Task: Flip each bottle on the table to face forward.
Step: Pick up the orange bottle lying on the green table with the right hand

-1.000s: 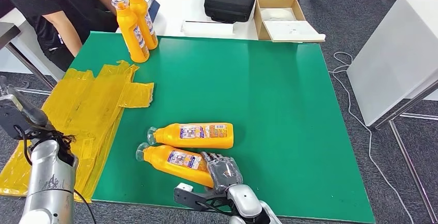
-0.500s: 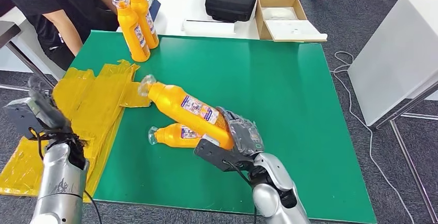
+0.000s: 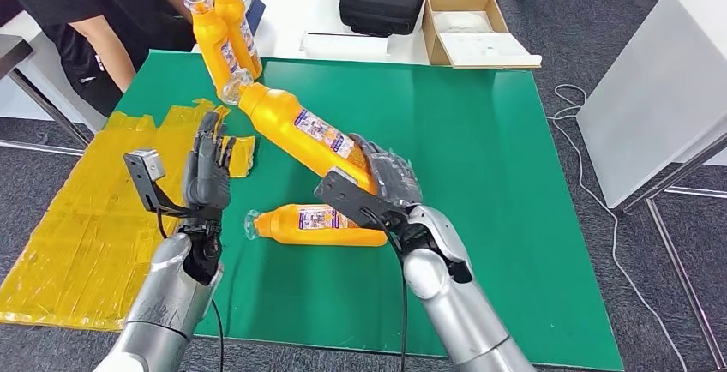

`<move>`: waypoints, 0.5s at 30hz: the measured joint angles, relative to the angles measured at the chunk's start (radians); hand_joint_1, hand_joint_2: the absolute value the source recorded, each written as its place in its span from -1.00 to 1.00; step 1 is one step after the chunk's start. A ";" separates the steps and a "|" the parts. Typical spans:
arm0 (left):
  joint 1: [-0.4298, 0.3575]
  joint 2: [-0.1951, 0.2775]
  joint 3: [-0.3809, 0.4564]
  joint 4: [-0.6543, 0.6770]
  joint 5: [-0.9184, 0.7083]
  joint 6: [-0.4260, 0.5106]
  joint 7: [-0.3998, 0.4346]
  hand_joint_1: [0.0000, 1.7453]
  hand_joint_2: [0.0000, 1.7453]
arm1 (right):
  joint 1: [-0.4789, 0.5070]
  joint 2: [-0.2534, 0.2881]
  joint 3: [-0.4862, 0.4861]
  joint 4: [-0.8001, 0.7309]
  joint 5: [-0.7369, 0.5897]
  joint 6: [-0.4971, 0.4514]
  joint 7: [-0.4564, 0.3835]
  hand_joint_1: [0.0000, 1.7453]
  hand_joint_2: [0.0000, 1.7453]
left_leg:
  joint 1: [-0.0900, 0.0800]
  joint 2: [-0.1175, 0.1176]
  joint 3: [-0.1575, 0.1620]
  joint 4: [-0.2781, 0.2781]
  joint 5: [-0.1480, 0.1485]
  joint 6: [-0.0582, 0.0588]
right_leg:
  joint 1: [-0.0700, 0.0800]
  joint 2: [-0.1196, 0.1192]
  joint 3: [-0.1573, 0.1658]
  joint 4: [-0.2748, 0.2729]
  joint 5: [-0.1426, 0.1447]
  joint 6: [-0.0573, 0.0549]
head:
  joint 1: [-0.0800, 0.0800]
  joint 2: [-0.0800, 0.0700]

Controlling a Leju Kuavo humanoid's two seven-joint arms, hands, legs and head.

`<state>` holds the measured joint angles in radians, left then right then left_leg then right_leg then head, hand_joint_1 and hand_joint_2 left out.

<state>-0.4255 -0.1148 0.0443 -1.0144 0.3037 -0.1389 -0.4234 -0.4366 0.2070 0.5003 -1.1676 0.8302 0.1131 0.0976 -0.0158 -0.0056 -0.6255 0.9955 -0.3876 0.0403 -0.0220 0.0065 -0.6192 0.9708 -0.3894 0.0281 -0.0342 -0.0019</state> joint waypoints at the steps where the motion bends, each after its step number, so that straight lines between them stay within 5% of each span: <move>1: 0.006 0.001 -0.029 -0.007 0.029 -0.005 0.006 -1.00 1.00 | -0.021 0.011 0.010 0.037 -0.008 0.000 -0.002 1.00 1.00 | 0.000 0.000 0.000 0.000 0.000 0.000 | 0.000 0.000 0.000 0.000 0.000 0.000 | 0.000 0.000; 15: 0.090 0.042 -0.215 -0.118 0.150 0.024 0.014 -1.00 1.00 | -0.117 0.070 0.089 0.247 -0.055 -0.010 -0.018 1.00 1.00 | 0.001 0.000 -0.001 0.000 0.000 0.000 | 0.000 0.000 -0.001 0.000 0.000 0.000 | 0.000 0.000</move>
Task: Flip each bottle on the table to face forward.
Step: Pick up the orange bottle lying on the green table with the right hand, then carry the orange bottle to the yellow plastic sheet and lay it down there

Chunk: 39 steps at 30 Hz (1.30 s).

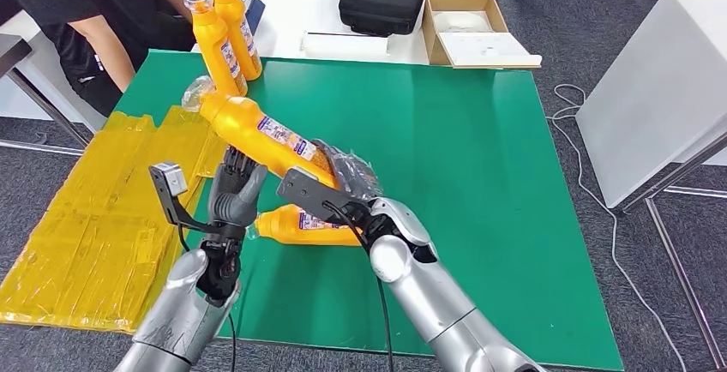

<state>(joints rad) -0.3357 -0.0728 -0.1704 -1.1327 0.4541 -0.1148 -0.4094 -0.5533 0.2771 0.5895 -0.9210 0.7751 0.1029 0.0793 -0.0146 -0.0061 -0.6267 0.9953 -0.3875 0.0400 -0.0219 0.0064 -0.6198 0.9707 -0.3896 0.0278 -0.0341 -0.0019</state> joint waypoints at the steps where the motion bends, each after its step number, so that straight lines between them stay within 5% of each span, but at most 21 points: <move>1: 0.016 0.007 -0.008 -0.018 0.010 0.008 -0.001 -1.00 1.00 | 0.000 0.001 0.009 0.007 -0.003 0.001 -0.003 1.00 1.00 | 0.000 0.000 0.000 0.000 0.000 0.000 | 0.000 0.000 0.000 0.000 0.000 0.000 | 0.000 0.000; 13: 0.114 0.076 -0.007 -0.146 0.096 0.047 0.001 -1.00 1.00 | 0.039 0.025 0.181 0.071 -0.019 -0.006 -0.028 1.00 1.00 | 0.000 0.000 -0.001 0.000 0.000 0.000 | 0.002 0.000 -0.006 0.000 0.000 0.000 | 0.000 0.000; 28: 0.170 0.098 0.059 -0.210 0.130 0.027 0.017 -1.00 1.00 | 0.061 0.050 0.295 0.112 -0.014 -0.013 -0.017 1.00 1.00 | -0.001 0.002 -0.002 0.000 0.000 0.000 | 0.002 0.001 -0.007 0.000 0.000 0.000 | 0.000 0.000; 29: 0.175 0.098 0.070 -0.216 0.131 0.024 0.021 -0.80 1.00 | 0.062 0.052 0.306 0.115 -0.011 -0.015 -0.014 1.00 1.00 | -0.002 0.002 -0.002 0.000 -0.001 -0.001 | 0.002 0.002 -0.008 0.000 0.000 0.000 | 0.000 0.000; 32: 0.188 0.097 0.093 -0.227 0.125 -0.001 0.034 0.69 1.00 | 0.064 0.053 0.329 0.117 -0.006 -0.026 -0.003 1.00 1.00 | -0.002 0.002 -0.002 0.000 -0.001 -0.001 | 0.002 0.002 -0.009 -0.001 0.000 0.000 | 0.000 0.000; 33: 0.191 0.096 0.099 -0.229 0.122 -0.015 0.038 0.98 1.00 | 0.065 0.053 0.334 0.117 -0.006 -0.029 0.001 1.00 1.00 | -0.002 0.002 -0.002 0.000 -0.001 -0.001 | 0.002 0.002 -0.009 -0.001 0.000 0.000 | 0.000 0.000; 39: 0.195 0.074 0.115 -0.230 0.099 -0.072 0.055 1.00 1.00 | 0.076 0.051 0.339 0.117 -0.004 -0.041 0.014 1.00 1.00 | -0.002 0.002 -0.002 0.000 -0.001 -0.001 | 0.002 0.002 -0.010 -0.001 0.000 0.000 | 0.000 0.000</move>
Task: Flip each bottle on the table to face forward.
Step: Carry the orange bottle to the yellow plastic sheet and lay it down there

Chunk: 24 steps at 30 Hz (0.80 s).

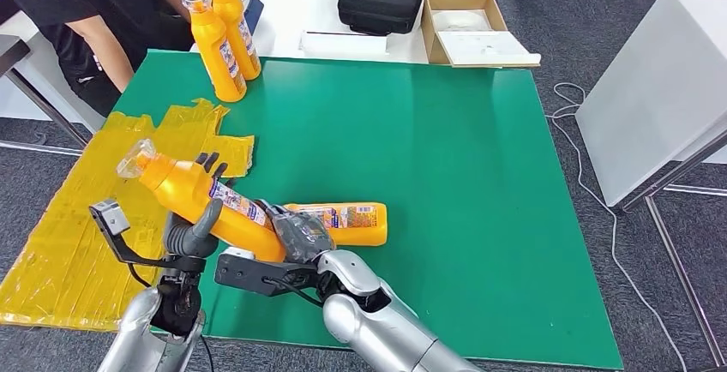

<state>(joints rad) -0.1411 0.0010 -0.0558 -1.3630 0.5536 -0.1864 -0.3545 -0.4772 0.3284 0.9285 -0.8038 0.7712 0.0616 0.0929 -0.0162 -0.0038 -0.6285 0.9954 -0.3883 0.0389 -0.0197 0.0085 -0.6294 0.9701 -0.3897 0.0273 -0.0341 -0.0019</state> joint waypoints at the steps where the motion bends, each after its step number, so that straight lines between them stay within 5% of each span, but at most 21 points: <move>1: 0.000 -0.003 0.000 0.000 -0.002 -0.002 0.001 1.00 1.00 | 0.002 -0.001 0.000 0.000 0.001 -0.001 0.002 1.00 1.00 | 0.000 0.000 0.000 0.000 0.000 0.000 | 0.000 0.000 0.000 0.000 0.000 0.000 | 0.000 0.000; 14: -0.013 -0.034 0.009 0.003 -0.029 -0.005 0.014 1.00 1.00 | 0.030 -0.001 -0.027 -0.007 0.029 -0.012 0.015 0.94 1.00 | 0.000 0.000 0.000 0.000 0.000 0.000 | 0.000 0.000 -0.001 0.000 0.000 0.000 | 0.000 0.000; 18: -0.020 -0.043 0.012 0.004 -0.035 -0.007 0.019 1.00 1.00 | 0.037 -0.001 -0.043 -0.014 0.048 -0.018 0.021 -0.61 1.00 | 0.000 0.000 0.000 0.000 0.000 0.000 | 0.000 0.000 -0.001 0.000 0.000 0.000 | 0.000 0.000; 22: -0.033 -0.051 0.012 0.004 -0.043 -0.007 0.022 1.00 1.00 | 0.049 -0.002 -0.060 -0.019 0.075 -0.028 0.020 -1.00 -1.00 | 0.000 0.000 0.000 0.000 0.000 0.000 | 0.000 0.000 0.000 0.000 0.000 0.000 | 0.000 0.000; 24: -0.047 -0.051 0.016 0.004 -0.048 -0.006 0.021 1.00 1.00 | 0.061 -0.008 -0.067 -0.023 0.090 -0.038 0.016 -1.00 -1.00 | 0.000 0.000 0.000 0.000 0.000 0.000 | 0.000 0.000 0.000 0.000 0.000 0.000 | 0.000 0.000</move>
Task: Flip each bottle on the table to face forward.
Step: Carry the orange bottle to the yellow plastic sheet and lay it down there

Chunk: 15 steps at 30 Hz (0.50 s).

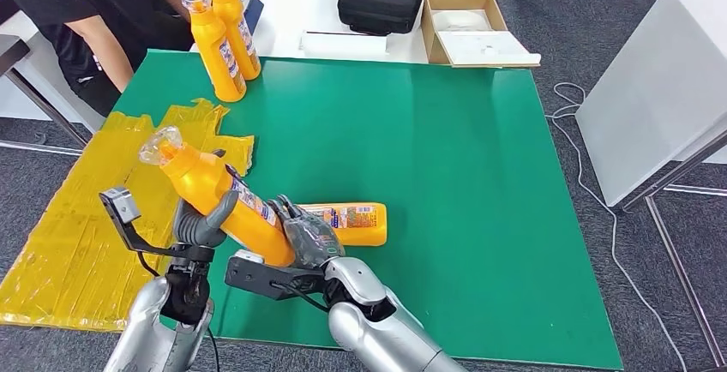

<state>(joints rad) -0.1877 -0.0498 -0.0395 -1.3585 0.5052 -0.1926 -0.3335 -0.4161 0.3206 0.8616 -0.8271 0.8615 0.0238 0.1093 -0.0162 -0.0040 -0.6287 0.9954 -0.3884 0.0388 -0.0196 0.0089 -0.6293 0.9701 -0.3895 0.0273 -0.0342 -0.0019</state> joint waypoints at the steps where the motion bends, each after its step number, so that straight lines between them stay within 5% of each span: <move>1: -0.007 0.000 0.003 0.000 -0.008 0.002 -0.003 1.00 1.00 | 0.009 -0.005 -0.006 -0.007 0.009 -0.009 -0.003 -1.00 -1.00 | 0.000 0.000 0.000 0.000 0.000 0.000 | 0.000 0.000 0.000 0.000 0.000 0.000 | 0.000 0.000; 12: -0.164 0.017 0.123 0.000 -0.365 0.253 -0.102 1.00 1.00 | 0.184 -0.089 -0.174 -0.393 0.089 0.026 -0.054 -1.00 -1.00 | 0.000 -0.002 -0.001 0.000 0.000 0.000 | 0.000 -0.001 0.002 0.000 0.000 0.000 | 0.000 0.000; 15: -0.203 0.032 0.156 0.014 -0.536 0.402 -0.133 1.00 1.00 | 0.209 -0.099 -0.195 -0.446 0.099 0.027 -0.067 -1.00 -1.00 | 0.000 -0.001 -0.001 0.000 0.000 0.000 | 0.000 -0.001 0.003 0.000 0.000 0.000 | 0.000 0.000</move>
<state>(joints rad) -0.3903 -0.0176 0.1169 -1.3444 -0.0310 0.2099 -0.4669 -0.2070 0.2221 0.6668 -1.2736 0.9604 0.0507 0.0422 -0.0157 -0.0053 -0.6296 0.9952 -0.3880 0.0391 -0.0195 0.0078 -0.6262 0.9706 -0.3891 0.0272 -0.0339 -0.0019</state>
